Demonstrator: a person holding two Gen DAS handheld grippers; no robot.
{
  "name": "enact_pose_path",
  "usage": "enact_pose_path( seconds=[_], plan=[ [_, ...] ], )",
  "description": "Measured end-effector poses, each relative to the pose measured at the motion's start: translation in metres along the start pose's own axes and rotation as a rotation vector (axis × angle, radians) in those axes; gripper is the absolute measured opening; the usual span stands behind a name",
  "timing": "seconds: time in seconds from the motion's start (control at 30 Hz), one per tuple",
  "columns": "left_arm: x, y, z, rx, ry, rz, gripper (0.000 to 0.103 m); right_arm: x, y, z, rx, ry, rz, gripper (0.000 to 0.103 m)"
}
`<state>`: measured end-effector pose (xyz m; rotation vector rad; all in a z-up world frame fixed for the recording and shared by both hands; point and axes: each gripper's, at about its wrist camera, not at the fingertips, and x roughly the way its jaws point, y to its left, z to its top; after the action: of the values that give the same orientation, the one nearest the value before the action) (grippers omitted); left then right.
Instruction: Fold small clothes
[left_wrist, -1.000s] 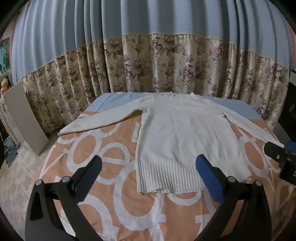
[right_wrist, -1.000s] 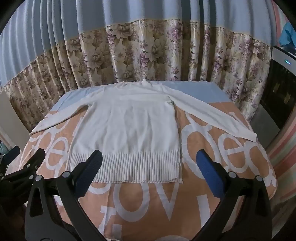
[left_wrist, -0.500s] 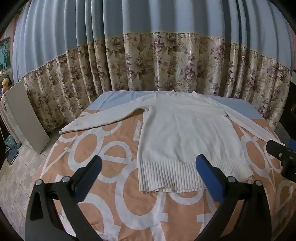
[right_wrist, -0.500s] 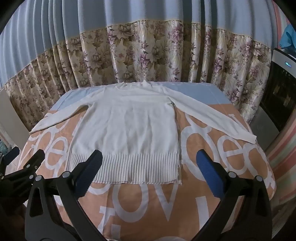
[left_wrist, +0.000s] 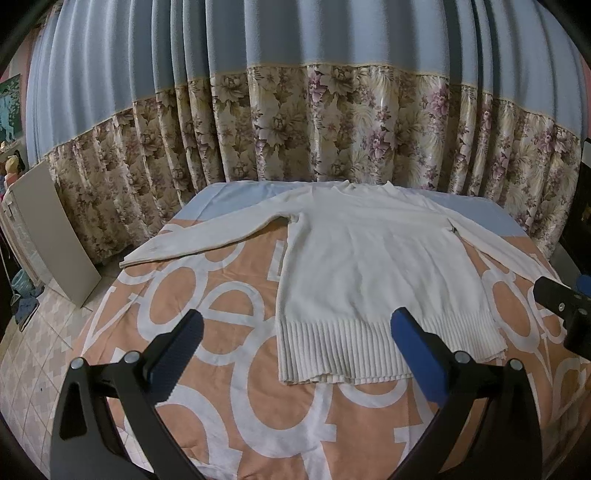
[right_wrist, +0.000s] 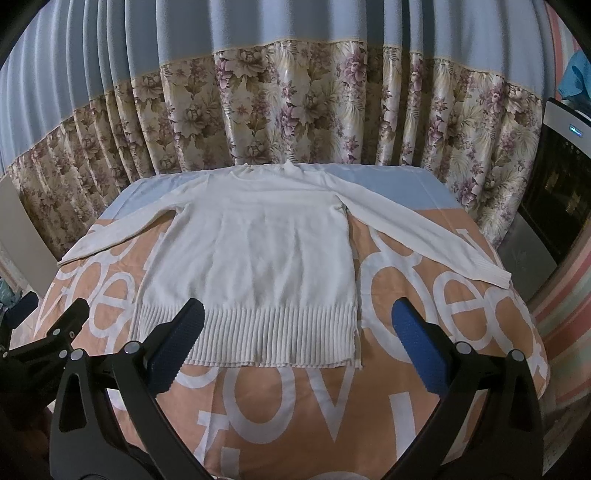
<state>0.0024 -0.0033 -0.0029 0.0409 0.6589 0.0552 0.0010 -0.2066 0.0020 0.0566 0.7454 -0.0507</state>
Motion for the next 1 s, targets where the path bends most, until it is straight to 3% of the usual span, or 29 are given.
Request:
enact_pose_path(
  seconds=[1.0],
  plan=[
    [-0.0014, 0.0025, 0.0009, 0.001, -0.001, 0.004, 0.101, -0.0009, -0.0028, 0.0026, -0.004, 0.001, 0.0, 0.1]
  ],
)
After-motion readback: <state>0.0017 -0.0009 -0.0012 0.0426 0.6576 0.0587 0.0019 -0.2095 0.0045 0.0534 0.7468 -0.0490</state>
